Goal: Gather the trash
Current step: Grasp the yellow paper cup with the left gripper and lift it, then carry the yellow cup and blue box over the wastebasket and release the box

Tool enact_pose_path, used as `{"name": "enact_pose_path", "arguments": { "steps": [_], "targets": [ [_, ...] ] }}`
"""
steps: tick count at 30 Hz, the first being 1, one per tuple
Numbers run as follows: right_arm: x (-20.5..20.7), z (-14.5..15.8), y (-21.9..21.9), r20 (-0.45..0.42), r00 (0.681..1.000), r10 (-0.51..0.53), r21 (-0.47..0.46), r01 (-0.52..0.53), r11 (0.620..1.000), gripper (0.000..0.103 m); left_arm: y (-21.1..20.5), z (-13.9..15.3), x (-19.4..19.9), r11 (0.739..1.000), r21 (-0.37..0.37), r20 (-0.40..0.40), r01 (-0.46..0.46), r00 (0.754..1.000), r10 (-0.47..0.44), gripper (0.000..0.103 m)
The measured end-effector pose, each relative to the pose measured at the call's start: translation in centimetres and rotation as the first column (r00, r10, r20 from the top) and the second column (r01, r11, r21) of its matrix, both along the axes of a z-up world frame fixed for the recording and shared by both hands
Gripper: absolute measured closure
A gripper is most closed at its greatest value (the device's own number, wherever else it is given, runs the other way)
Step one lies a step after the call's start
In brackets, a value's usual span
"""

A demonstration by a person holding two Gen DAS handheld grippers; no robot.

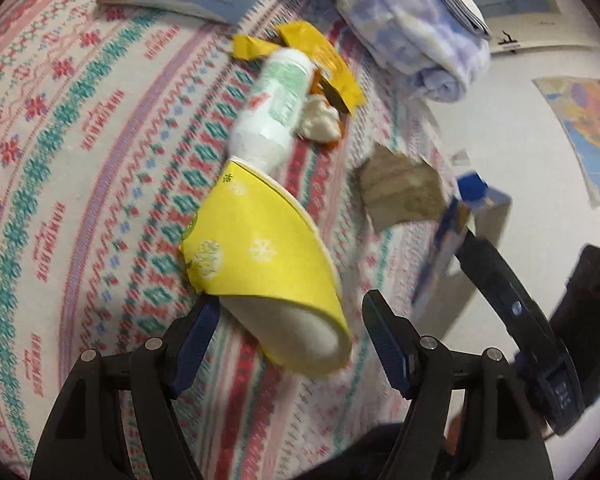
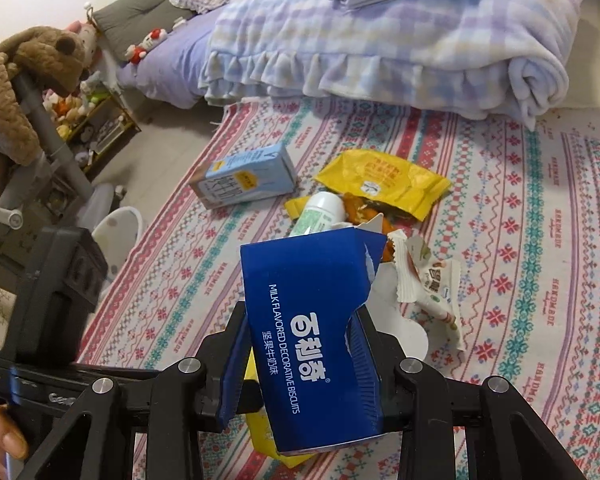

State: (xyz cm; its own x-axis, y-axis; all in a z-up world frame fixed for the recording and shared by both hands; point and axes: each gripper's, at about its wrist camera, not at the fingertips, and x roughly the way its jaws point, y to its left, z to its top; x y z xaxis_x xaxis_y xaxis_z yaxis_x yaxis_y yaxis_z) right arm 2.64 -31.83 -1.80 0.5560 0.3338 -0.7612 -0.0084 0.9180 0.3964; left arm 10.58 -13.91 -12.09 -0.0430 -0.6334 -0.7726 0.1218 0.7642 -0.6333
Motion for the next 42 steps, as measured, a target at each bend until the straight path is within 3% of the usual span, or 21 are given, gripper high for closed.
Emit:
{"name": "enact_pose_path", "arguments": {
  "steps": [3, 4, 7, 11, 17, 30, 42],
  "targets": [
    [0.0, -0.3, -0.3, -0.013, 1.0, -0.012, -0.01, 0.012, 1.0, 0.061, -0.1, -0.2, 0.3, 1.0, 0.03, 0.015, -0.006, 1.0, 0.005, 0.049],
    [0.0, -0.3, -0.3, -0.015, 1.0, -0.013, -0.012, 0.013, 1.0, 0.061, -0.2, 0.0, 0.3, 1.0, 0.024, 0.028, 0.006, 1.0, -0.007, 0.062],
    [-0.1, -0.2, -0.3, -0.014, 1.0, -0.011, -0.018, 0.011, 1.0, 0.061, -0.2, 1.2, -0.1, 0.995, 0.09, 0.111, 0.038, 0.993, -0.048, 0.071],
    [-0.1, -0.3, -0.6, -0.015, 1.0, -0.015, -0.018, 0.014, 1.0, 0.061, 0.6, 1.7, -0.5, 0.993, 0.103, 0.099, 0.063, 0.992, -0.073, 0.074],
    [-0.4, -0.1, -0.6, -0.001, 1.0, -0.023, -0.012, 0.023, 1.0, 0.061, 4.3, 4.3, -0.9, 0.987, 0.144, 0.158, 0.065, 0.984, -0.088, 0.073],
    [0.1, -0.1, 0.8, 0.024, 0.999, -0.022, -0.031, 0.023, 0.999, 0.061, 15.8, 8.0, 3.8, 0.969, 0.191, 0.271, -0.156, 0.957, 0.101, 0.073],
    [1.2, -0.2, 6.7, 0.069, 0.997, 0.046, -0.003, -0.046, 0.999, 0.061, 24.5, 8.3, 6.7, 0.912, 0.238, 0.295, -0.333, 0.92, 0.259, 0.074]
  ]
}}
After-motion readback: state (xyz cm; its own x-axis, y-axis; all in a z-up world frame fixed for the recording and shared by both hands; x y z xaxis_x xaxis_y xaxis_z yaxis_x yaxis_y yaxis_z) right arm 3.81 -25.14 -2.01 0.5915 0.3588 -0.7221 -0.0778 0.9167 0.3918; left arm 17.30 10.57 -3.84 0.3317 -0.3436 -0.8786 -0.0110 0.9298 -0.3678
